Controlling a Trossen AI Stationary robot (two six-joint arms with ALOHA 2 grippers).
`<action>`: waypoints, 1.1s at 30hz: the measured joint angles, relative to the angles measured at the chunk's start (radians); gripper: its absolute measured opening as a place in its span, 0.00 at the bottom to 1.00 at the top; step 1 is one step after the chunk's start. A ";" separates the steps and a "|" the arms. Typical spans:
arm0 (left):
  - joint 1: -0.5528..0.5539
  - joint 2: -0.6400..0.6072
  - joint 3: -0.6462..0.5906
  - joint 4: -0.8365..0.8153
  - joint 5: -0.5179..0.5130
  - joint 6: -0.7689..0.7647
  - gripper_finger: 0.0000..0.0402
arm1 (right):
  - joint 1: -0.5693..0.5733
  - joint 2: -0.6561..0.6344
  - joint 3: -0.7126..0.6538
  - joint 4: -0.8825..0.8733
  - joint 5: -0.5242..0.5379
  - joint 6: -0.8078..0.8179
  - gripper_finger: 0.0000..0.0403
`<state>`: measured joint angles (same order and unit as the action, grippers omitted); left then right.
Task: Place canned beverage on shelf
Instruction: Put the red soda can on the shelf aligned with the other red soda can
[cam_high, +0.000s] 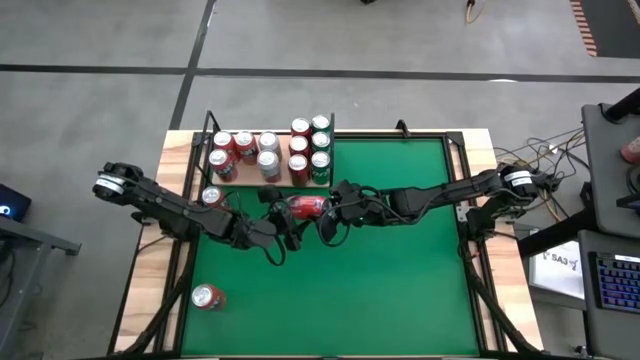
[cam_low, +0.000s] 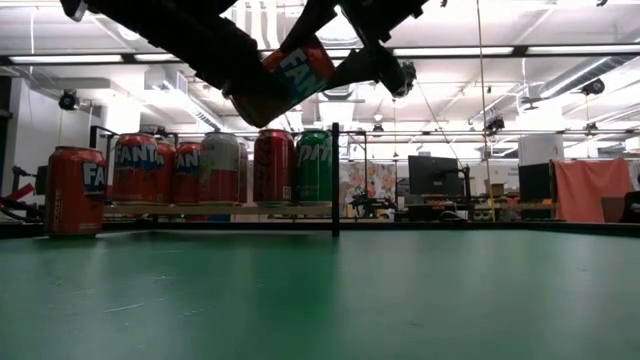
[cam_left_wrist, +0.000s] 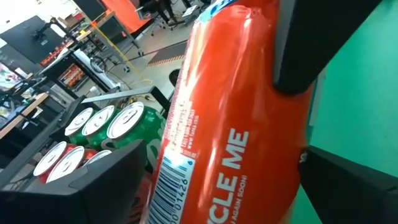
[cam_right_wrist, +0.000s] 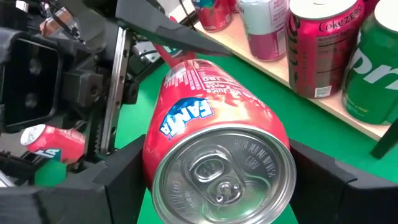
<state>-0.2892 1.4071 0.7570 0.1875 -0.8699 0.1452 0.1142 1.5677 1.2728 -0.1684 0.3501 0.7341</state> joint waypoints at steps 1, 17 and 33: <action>0.003 0.000 0.000 0.000 0.002 0.000 0.94 | -0.001 0.000 0.000 0.000 0.001 0.000 0.72; 0.006 0.000 0.000 0.004 0.002 -0.031 0.75 | -0.008 0.000 0.000 0.011 0.002 -0.021 0.87; 0.001 -0.010 -0.097 0.049 0.029 -0.153 0.75 | -0.008 -0.090 0.000 0.023 0.020 -0.147 0.92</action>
<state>-0.2882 1.3971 0.6600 0.2365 -0.8413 -0.0079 0.1066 1.4780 1.2728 -0.1451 0.3704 0.5874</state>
